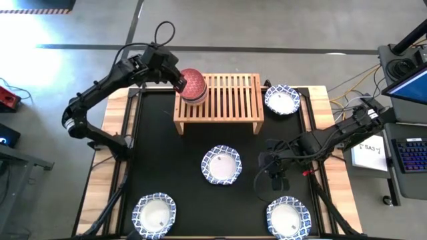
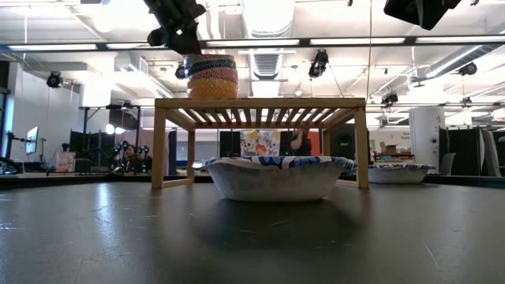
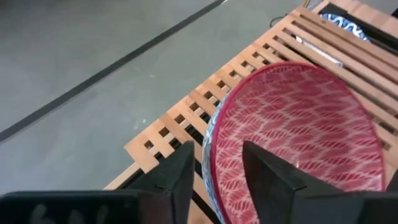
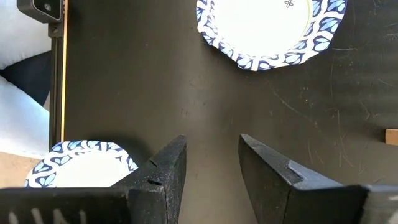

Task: Place and stack bowls onto a shelf
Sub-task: Put the white bowl on the shelf

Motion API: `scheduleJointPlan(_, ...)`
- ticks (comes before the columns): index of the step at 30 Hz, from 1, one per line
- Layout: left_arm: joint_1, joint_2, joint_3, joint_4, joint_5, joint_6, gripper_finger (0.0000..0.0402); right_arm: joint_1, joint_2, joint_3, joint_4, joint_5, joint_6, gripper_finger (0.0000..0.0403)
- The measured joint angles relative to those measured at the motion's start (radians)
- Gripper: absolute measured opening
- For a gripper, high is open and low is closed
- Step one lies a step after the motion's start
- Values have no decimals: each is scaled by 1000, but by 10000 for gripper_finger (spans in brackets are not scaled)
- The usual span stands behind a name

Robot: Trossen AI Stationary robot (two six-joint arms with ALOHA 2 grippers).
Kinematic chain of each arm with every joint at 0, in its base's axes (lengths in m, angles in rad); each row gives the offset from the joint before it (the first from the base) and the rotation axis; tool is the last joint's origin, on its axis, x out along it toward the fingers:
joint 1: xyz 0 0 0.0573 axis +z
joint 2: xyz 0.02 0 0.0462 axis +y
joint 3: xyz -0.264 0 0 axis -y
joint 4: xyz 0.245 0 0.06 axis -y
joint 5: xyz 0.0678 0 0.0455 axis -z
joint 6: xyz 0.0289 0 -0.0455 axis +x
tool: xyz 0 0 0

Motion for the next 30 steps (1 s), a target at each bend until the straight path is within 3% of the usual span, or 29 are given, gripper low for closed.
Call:
scheduleJointPlan(6,0,0,46,0,-4,23,156,0,0,0,0,0,0,134)
scheduleJointPlan(12,-5,-2,146,-37,-4,48,157,0,0,0,-5,2,-2,134)
scheduleJointPlan(16,-25,-26,168,-105,-4,55,152,0,-6,0,-61,90,-10,134)
scheduleJointPlan(23,-108,-166,44,-104,-7,0,142,-46,-80,0,-144,242,-18,134)
scheduleJointPlan(30,-343,-368,-247,81,-86,-102,141,-200,-171,-40,-142,266,57,134)
